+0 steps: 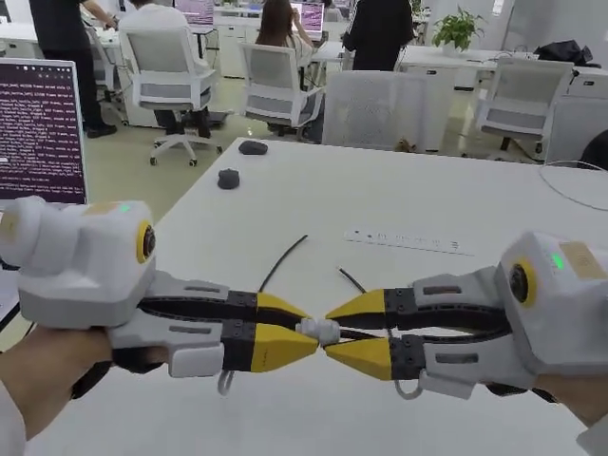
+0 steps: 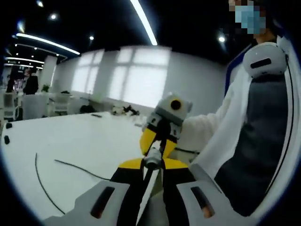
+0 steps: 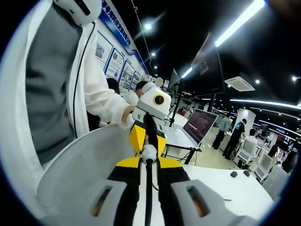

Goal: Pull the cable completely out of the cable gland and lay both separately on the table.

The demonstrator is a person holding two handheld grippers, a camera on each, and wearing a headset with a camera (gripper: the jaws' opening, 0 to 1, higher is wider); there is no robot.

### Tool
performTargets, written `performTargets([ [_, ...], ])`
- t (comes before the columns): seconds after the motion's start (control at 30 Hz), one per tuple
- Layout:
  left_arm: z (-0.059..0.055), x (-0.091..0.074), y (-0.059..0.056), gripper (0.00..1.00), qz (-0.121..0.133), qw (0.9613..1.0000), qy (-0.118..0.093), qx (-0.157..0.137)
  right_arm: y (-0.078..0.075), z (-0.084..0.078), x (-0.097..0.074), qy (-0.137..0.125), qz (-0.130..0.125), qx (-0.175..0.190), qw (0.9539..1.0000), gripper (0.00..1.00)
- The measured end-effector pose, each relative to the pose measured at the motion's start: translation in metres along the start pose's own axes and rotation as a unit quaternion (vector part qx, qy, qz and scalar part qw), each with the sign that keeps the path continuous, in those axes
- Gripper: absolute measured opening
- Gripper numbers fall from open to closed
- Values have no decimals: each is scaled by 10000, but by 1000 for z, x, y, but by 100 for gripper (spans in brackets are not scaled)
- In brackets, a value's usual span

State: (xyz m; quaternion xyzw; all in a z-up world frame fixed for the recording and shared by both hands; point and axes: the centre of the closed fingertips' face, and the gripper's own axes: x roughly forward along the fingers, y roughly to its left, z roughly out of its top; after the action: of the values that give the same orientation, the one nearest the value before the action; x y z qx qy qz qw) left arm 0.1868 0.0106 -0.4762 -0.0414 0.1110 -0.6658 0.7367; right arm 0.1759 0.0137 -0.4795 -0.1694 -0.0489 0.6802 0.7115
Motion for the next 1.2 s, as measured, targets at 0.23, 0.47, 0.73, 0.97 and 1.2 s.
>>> performTargets([
  [0.23,7,0,1,15,197,9934,-47,1130,-15,-4,-4,-328,-207,2097,9770,31],
  [0.47,8,0,-2,15,199,9866,-25,1617,-16,-1,-9,-768,-22,3433,9361,28],
  [0.73,5,4,-3,15,175,9831,21,1825,-7,0,-5,-789,146,3535,9320,12],
  [0.97,5,6,-1,15,195,9858,22,1670,-7,-1,-7,-700,112,3301,9413,11],
  [1.2,4,7,-1,15,43,9979,-50,645,-2,1,-10,-551,141,2057,9770,11],
])
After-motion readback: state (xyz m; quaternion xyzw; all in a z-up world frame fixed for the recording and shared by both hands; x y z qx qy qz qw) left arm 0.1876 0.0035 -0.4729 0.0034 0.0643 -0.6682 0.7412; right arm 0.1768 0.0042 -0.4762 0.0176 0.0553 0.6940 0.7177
